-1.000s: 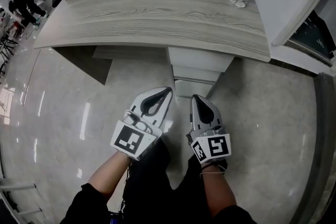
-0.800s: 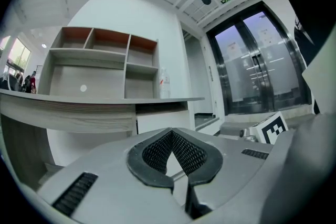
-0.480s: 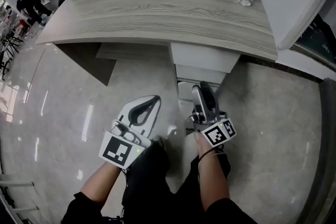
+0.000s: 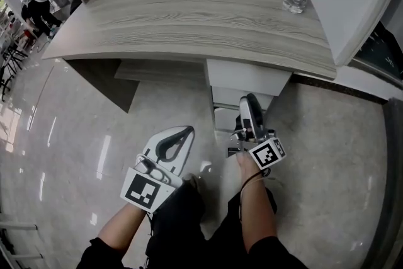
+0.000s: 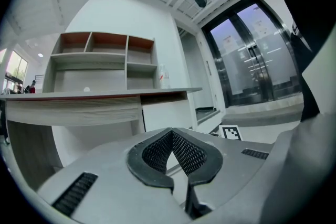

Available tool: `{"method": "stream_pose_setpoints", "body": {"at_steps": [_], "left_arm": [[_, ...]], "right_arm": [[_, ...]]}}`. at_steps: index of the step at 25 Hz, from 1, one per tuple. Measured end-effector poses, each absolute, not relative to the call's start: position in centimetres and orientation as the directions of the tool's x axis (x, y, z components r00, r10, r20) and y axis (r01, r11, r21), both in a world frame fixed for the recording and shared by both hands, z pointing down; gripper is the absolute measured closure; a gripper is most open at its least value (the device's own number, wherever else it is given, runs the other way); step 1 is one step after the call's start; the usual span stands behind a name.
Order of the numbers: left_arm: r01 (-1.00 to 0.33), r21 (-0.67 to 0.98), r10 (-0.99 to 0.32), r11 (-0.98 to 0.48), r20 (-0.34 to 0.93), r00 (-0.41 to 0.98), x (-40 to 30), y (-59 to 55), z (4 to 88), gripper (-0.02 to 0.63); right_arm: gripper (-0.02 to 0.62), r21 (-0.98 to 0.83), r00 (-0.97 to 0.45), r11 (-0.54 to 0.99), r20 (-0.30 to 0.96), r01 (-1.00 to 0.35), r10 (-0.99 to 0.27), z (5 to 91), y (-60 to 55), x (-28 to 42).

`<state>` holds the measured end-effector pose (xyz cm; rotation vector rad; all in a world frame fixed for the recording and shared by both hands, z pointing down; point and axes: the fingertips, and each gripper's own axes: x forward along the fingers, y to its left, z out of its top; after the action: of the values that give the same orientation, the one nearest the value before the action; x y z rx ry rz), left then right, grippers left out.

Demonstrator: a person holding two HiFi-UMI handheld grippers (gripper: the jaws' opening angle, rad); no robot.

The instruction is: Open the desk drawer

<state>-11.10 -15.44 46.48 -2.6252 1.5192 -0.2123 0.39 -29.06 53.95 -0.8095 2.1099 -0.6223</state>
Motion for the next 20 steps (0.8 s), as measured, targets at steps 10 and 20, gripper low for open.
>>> {"method": "stream_pose_setpoints", "body": {"at_steps": [10,20], "left_arm": [[-0.843,-0.146,-0.856,-0.518,0.075,0.512,-10.8,-16.0,47.7,0.601],[-0.844,-0.142,-0.856,-0.517,0.101,0.508,-11.1,-15.9,49.3,0.601]], "right_arm": [[0.420,-0.620,-0.500,0.715,-0.530,-0.322,-0.685,53.4,-31.2,0.5],[0.469,-0.605,-0.505,0.747,-0.571,-0.274,-0.647,53.3,-32.1,0.4]]}}
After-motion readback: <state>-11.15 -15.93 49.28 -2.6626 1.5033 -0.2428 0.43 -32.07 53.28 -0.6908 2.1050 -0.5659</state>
